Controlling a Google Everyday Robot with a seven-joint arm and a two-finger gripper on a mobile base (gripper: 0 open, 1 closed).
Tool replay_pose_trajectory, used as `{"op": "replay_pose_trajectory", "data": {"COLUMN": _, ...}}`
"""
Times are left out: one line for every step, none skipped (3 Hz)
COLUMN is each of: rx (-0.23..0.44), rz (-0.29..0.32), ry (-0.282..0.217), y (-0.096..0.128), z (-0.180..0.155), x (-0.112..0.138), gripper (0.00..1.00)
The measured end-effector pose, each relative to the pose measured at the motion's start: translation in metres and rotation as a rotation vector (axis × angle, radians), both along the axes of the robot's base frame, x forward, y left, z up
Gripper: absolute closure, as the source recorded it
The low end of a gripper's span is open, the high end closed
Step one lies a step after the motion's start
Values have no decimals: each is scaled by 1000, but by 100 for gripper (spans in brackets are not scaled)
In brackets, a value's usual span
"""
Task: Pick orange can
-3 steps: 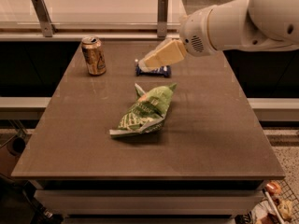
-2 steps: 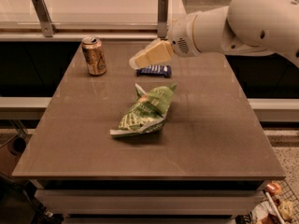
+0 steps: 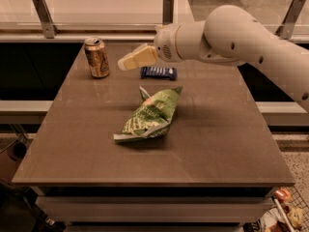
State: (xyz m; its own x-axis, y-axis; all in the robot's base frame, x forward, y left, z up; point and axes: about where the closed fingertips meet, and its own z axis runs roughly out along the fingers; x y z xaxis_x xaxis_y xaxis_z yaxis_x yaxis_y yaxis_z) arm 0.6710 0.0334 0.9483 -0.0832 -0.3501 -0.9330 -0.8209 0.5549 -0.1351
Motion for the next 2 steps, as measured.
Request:
{"op": "replay_pose_trajectory", "data": {"rx": 52, "rz": 26, "ry": -2, "y": 26, "z": -13, "x": 17, "gripper": 0}}
{"op": "replay_pose_trajectory", "data": {"rx": 97, "rz": 70, "ry": 2, "y": 57, "z": -22, "x": 31, "gripper": 0}}
